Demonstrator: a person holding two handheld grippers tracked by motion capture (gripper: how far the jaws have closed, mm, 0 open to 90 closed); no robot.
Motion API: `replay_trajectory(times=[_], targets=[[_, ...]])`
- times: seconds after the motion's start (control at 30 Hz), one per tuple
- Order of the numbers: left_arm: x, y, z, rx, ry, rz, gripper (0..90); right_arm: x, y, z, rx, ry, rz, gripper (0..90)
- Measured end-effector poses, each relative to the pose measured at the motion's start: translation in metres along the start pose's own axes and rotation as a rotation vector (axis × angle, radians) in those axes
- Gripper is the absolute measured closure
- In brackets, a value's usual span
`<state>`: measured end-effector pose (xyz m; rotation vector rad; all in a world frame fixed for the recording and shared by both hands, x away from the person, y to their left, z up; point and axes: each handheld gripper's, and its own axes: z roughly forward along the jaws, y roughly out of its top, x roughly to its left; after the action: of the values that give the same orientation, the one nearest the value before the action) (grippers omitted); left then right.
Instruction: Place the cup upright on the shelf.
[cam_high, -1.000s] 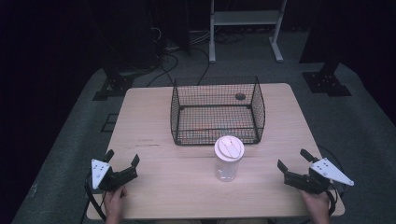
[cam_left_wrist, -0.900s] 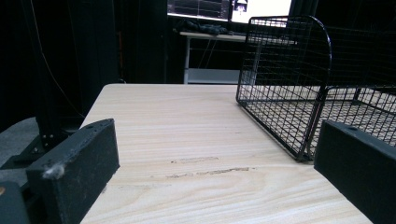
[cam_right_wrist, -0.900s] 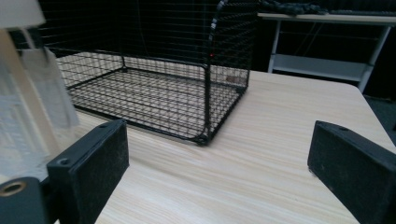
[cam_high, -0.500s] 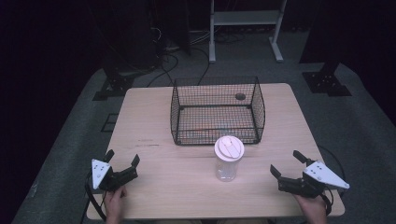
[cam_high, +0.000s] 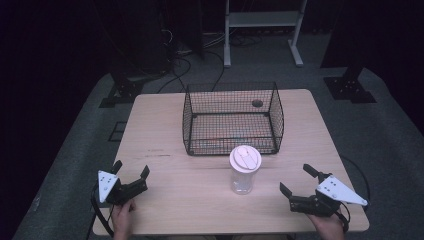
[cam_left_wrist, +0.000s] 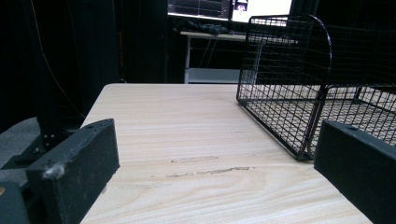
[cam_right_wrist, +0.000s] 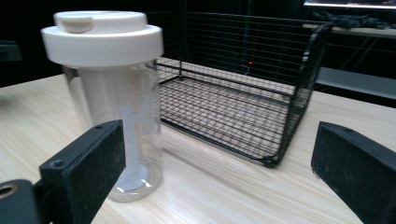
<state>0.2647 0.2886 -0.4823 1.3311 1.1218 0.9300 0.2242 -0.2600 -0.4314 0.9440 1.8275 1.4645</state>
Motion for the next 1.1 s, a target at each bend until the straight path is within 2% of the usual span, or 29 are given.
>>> replay_trajectory(times=[0.37,0.43,0.77,1.1], targets=[[0.000,0.000,0.000,0.000,0.000,0.001,0.0,0.021,0.004,0.010,0.022,0.061,-0.014,2.5],[0.000,0.000,0.000,-0.001,-0.001,0.000,0.0,0.028,0.006,0.013,0.026,0.081,-0.026,2.5],[0.000,0.000,0.000,-0.002,-0.003,0.000,0.0,0.050,0.014,0.024,0.018,0.109,-0.042,2.5],[0.000,0.000,0.000,-0.002,-0.003,-0.001,0.0,0.066,0.021,0.037,0.021,0.088,-0.060,2.5]])
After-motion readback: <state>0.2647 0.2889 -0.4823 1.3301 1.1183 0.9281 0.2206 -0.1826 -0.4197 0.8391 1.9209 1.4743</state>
